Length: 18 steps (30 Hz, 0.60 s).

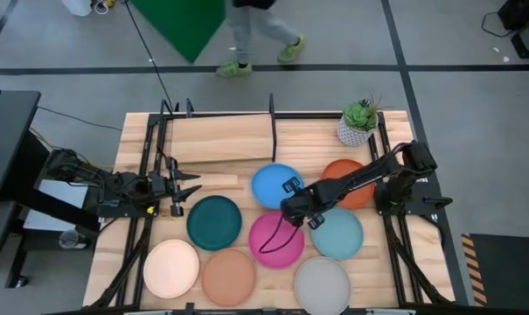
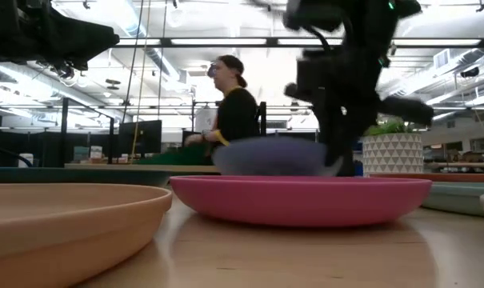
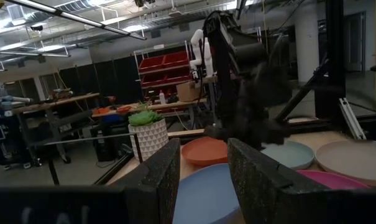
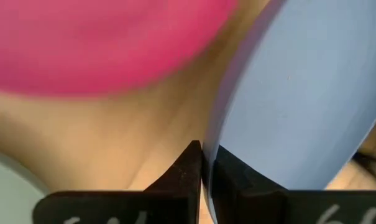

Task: Place and stack plates onto a shelf
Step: Put the blue plate on the shelf

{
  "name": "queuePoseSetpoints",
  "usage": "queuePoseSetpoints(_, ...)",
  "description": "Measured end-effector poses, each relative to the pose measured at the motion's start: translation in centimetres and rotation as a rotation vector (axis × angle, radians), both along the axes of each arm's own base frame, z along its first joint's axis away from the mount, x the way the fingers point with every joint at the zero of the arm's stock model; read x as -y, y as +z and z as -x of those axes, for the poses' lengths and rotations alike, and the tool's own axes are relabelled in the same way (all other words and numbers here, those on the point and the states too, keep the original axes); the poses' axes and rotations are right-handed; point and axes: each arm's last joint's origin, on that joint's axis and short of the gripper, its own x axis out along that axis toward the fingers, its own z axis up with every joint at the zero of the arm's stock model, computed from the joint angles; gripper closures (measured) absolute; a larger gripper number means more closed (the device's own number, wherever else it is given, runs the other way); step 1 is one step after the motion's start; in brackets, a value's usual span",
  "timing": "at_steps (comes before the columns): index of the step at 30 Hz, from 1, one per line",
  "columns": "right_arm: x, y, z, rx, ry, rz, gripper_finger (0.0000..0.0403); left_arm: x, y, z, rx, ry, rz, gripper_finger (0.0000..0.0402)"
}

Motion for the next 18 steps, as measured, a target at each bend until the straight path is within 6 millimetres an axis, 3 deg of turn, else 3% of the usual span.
queuePoseSetpoints(6,-0.6,3.2,-2.3,0.132,0.101,-0.023,0.0376,0.0,0.0,0.0,0.000,0.000,0.000,0.0260)
queuePoseSetpoints(10,-0.4,4.2,-3.7,0.247,0.178,0.035,0.0376,0.0,0.0,0.0,0.000,0.000,0.000,0.0260)
queuePoseSetpoints(18,4.3,4.5,-5.4,0.351,0.152,0.116,0.0376,0.0,0.0,0.0,0.000,0.000,-0.001,0.0260)
